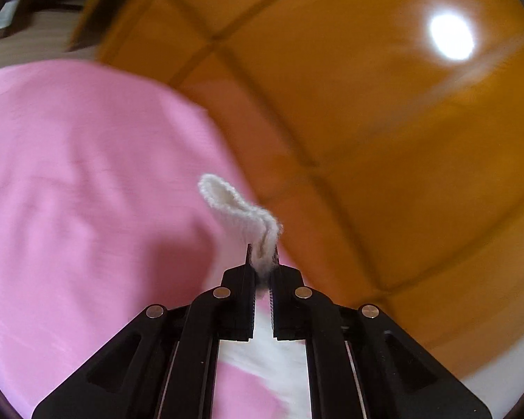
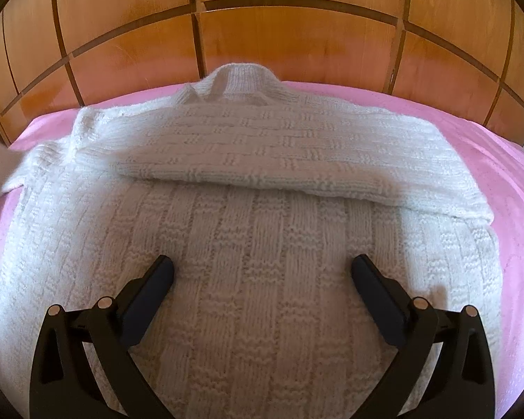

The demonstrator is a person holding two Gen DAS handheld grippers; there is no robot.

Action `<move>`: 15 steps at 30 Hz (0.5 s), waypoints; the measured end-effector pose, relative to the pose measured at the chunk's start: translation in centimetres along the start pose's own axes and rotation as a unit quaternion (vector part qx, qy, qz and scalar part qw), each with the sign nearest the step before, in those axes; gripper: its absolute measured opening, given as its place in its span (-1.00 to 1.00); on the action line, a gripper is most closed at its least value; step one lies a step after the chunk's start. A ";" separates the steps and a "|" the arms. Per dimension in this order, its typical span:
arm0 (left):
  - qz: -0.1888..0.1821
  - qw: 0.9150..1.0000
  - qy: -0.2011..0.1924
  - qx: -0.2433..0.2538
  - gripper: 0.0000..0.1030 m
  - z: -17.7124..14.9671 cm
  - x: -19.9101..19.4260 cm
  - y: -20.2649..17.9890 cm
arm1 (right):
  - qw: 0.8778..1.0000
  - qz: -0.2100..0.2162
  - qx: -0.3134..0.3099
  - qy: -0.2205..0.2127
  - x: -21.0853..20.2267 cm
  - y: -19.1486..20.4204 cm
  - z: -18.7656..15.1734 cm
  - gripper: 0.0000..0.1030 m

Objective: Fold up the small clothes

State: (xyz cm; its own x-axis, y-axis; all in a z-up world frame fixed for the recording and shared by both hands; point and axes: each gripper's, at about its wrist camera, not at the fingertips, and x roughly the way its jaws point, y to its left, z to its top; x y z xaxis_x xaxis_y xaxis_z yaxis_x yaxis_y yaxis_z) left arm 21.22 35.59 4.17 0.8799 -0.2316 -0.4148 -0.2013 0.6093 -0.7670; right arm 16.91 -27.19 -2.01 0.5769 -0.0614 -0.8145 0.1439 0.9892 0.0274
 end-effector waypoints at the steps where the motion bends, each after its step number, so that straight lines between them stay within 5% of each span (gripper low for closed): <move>1: -0.028 0.999 -0.001 0.018 -0.90 -0.8 -0.7 -2.5 | 1.000 0.001 0.001 -0.001 0.0 -0.1 0.0 0.97; 4: -0.100 0.993 0.025 0.059 -0.90 -3.7 -1.2 -8.1 | 1.000 0.004 0.003 -0.003 -0.1 -0.1 0.0 0.97; 8: -0.149 0.977 0.100 0.118 -0.90 -10.4 0.7 -13.9 | 1.000 0.009 0.006 -0.005 -0.1 -0.3 -0.1 0.97; 12: -0.148 0.954 0.201 0.165 -0.90 -19.3 5.0 -16.6 | 1.000 0.015 0.010 -0.006 -0.2 -0.4 -0.1 0.97; 15: -0.105 0.937 0.258 0.211 -0.90 -26.0 8.2 -16.8 | 1.000 0.026 0.013 -0.003 -0.4 -0.7 0.0 0.97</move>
State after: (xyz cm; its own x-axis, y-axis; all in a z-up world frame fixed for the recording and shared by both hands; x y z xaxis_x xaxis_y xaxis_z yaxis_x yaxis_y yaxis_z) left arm 20.60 3.72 0.90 0.5341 -0.6496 -0.5411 0.2365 0.7292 -0.6421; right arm 16.59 -27.88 -1.66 0.5888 -0.0116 -0.8082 0.1345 0.9874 0.0839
